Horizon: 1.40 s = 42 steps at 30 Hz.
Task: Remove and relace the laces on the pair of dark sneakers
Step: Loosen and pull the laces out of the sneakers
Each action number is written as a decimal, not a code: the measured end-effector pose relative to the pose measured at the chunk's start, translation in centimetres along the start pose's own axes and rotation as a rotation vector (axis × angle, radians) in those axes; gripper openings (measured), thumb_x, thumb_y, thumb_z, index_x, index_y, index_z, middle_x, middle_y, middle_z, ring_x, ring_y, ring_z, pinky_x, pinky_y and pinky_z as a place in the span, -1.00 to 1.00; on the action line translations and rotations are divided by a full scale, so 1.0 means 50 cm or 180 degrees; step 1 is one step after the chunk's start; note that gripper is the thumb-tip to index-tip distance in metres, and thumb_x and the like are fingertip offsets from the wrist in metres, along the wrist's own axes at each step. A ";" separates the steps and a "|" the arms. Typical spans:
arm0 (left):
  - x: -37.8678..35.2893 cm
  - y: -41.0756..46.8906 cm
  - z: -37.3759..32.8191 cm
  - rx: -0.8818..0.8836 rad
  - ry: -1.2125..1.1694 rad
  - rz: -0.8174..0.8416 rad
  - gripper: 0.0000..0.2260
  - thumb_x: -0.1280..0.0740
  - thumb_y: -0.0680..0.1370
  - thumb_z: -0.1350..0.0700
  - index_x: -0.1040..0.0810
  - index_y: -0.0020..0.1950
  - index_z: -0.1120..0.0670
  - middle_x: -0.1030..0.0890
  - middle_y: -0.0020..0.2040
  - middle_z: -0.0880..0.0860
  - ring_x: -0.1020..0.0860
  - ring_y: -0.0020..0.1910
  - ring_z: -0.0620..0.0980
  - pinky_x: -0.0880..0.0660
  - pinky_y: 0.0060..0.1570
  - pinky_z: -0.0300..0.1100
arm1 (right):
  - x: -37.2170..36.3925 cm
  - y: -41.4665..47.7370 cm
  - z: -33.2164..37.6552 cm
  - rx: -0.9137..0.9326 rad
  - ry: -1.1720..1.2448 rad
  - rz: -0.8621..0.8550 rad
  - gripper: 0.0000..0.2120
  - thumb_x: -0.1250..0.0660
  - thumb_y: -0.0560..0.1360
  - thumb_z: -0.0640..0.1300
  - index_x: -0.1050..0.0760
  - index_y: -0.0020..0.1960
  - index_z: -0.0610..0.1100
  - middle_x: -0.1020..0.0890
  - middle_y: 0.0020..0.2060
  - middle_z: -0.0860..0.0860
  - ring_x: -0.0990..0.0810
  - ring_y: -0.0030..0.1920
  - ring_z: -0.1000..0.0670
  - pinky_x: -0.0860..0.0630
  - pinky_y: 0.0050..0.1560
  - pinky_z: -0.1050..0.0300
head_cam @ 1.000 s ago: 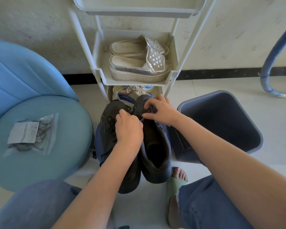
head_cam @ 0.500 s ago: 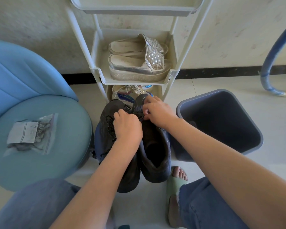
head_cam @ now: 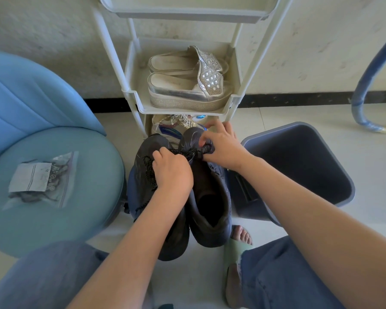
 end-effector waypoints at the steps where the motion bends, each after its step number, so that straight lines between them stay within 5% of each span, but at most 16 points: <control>1: 0.000 0.000 -0.002 -0.0007 0.0003 0.0012 -0.75 -0.14 0.63 0.15 -0.51 0.19 0.23 -0.34 0.25 0.19 -0.27 0.28 0.18 -0.29 0.24 -0.07 | -0.003 -0.002 0.001 0.0051 -0.0183 0.0032 -0.82 -0.42 0.41 -0.08 -0.55 0.00 -0.03 -0.30 0.32 -0.02 -0.15 0.34 -0.12 -0.13 0.42 -0.05; 5: 0.000 0.001 -0.004 0.0018 -0.0031 0.0056 -0.74 -0.16 0.63 0.14 -0.50 0.21 0.23 -0.34 0.27 0.19 -0.25 0.29 0.18 -0.28 0.25 -0.06 | -0.024 0.000 0.022 0.0224 -0.0497 0.0317 -0.82 -0.42 0.42 0.00 -0.63 0.00 0.00 -0.27 0.42 0.00 -0.06 0.42 -0.12 -0.02 0.44 -0.01; 13: 0.002 0.002 -0.005 0.0034 0.0000 0.0102 -0.73 -0.16 0.62 0.12 -0.49 0.23 0.22 -0.34 0.27 0.19 -0.26 0.29 0.17 -0.29 0.24 -0.06 | -0.036 -0.001 0.007 -0.0280 0.0289 0.0635 -0.76 -0.42 0.43 0.04 -0.67 0.02 -0.06 -0.20 0.49 0.03 0.06 0.49 -0.12 0.00 0.47 -0.07; 16: 0.002 0.001 -0.006 0.0052 -0.0009 0.0093 -0.73 -0.15 0.62 0.13 -0.50 0.21 0.22 -0.35 0.26 0.19 -0.27 0.28 0.18 -0.29 0.23 -0.06 | -0.045 0.002 -0.009 -0.0324 0.0549 0.0582 -0.90 -0.40 0.48 0.01 -0.64 -0.15 0.01 -0.27 0.47 0.05 -0.01 0.46 -0.15 -0.03 0.45 -0.05; 18: 0.002 -0.002 -0.008 0.0016 0.0013 0.0065 -0.75 -0.15 0.61 0.16 -0.51 0.20 0.22 -0.35 0.26 0.18 -0.27 0.27 0.17 -0.29 0.23 -0.06 | -0.047 0.008 -0.015 -0.0434 0.0639 0.0389 -0.76 -0.36 0.51 -0.05 -0.55 -0.33 0.05 -0.32 0.44 0.04 -0.05 0.44 -0.13 -0.04 0.45 0.00; 23: 0.003 -0.004 -0.009 -0.0051 0.0065 0.0077 -0.78 -0.16 0.61 0.17 -0.52 0.15 0.21 -0.34 0.25 0.18 -0.26 0.27 0.17 -0.28 0.24 -0.07 | 0.018 0.012 -0.062 -0.1861 0.1460 -0.1207 -0.73 -0.15 0.60 -0.22 -0.50 0.20 -0.31 -0.38 0.27 -0.09 -0.36 0.27 -0.08 -0.37 0.27 0.07; 25: 0.002 -0.006 -0.009 -0.0087 0.0091 0.0089 -0.78 -0.18 0.61 0.16 -0.52 0.16 0.21 -0.33 0.26 0.18 -0.26 0.28 0.17 -0.27 0.25 -0.08 | 0.016 0.008 -0.085 -0.2367 0.1284 -0.0926 -0.68 -0.10 0.60 -0.27 -0.40 0.32 -0.26 -0.37 0.27 -0.13 -0.38 0.27 -0.13 -0.39 0.27 0.01; 32: 0.003 -0.006 -0.005 -0.0051 0.0066 0.0155 -0.76 -0.19 0.61 0.13 -0.51 0.19 0.21 -0.33 0.27 0.20 -0.26 0.29 0.18 -0.28 0.26 -0.07 | 0.015 0.007 0.005 -0.0349 0.0146 -0.0394 -0.84 -0.26 0.51 -0.12 -0.60 0.00 -0.02 -0.40 0.09 0.05 -0.21 0.26 -0.09 -0.10 0.23 0.10; 36: 0.001 -0.002 -0.006 -0.0054 0.0018 0.0155 -0.74 -0.18 0.61 0.12 -0.50 0.22 0.20 -0.34 0.28 0.19 -0.26 0.29 0.18 -0.29 0.24 -0.07 | -0.024 0.001 0.027 -0.0020 -0.0622 0.0315 -0.83 -0.36 0.46 0.11 -0.60 -0.03 0.06 -0.42 0.01 0.10 -0.24 0.23 -0.11 -0.11 0.22 0.01; 42: 0.001 -0.002 -0.007 -0.0060 0.0065 0.0162 -0.73 -0.16 0.61 0.14 -0.50 0.24 0.20 -0.35 0.28 0.19 -0.27 0.29 0.18 -0.29 0.24 -0.07 | -0.036 0.007 0.035 -0.0170 -0.1089 0.0177 -0.85 -0.34 0.49 0.07 -0.57 -0.01 0.03 -0.49 0.18 0.01 -0.21 0.33 -0.15 -0.05 0.34 -0.06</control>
Point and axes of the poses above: each hand's wrist, its own y-axis towards the middle knuckle, its own x-axis out of the back of the hand, z = x × y, the point moved 5 cm from there along y, towards the middle knuckle
